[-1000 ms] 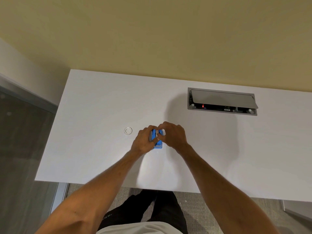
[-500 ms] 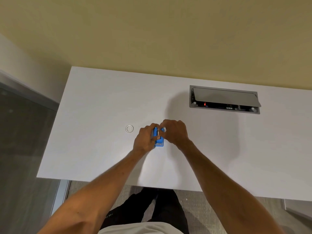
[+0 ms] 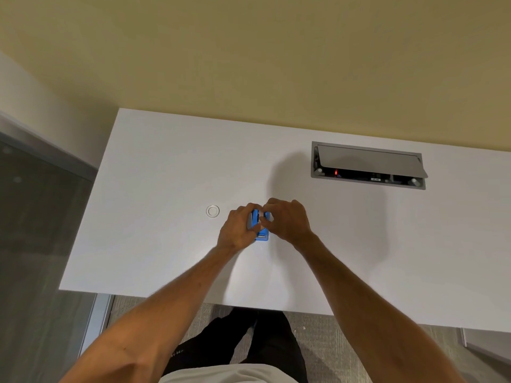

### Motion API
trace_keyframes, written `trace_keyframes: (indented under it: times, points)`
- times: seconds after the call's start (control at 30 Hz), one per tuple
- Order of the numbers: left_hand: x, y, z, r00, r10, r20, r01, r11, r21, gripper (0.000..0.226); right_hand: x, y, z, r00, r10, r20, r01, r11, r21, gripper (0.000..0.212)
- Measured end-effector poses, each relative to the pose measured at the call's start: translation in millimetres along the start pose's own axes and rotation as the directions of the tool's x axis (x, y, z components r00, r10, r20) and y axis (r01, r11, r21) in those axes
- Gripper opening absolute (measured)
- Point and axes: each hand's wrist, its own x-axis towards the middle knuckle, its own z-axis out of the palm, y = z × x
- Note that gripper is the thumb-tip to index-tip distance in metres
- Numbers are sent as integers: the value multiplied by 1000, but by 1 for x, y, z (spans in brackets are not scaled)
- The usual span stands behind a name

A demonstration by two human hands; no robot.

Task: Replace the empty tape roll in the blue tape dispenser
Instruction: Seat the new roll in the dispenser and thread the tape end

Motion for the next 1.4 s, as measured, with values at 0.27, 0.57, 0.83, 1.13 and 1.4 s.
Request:
trace_keyframes:
  times: [0.27, 0.57, 0.83, 1.13, 1.4]
  points:
    - [-1, -1, 6, 1000, -1, -10, 1, 1000, 25, 44, 7, -1, -2, 1000, -18, 0, 18, 999, -35, 31]
    - [-5, 2, 1, 1000, 30, -6, -30, 996, 80, 48, 5, 2, -7, 996, -85, -14, 85, 996, 8, 21]
    - [-6, 2, 1, 999, 34, -11, -33, 997, 63, 83, 10, 0, -7, 995, -96, 20, 96, 995, -9, 30]
    - [1, -12, 11, 998, 55, 0, -55, 994, 97, 66, -1, 3, -4, 997, -77, 19, 76, 997, 26, 34]
    - [0, -15, 12, 999, 48, -12, -47, 996, 72, 59, 3, 2, -9, 998, -68, 16, 67, 997, 34, 20]
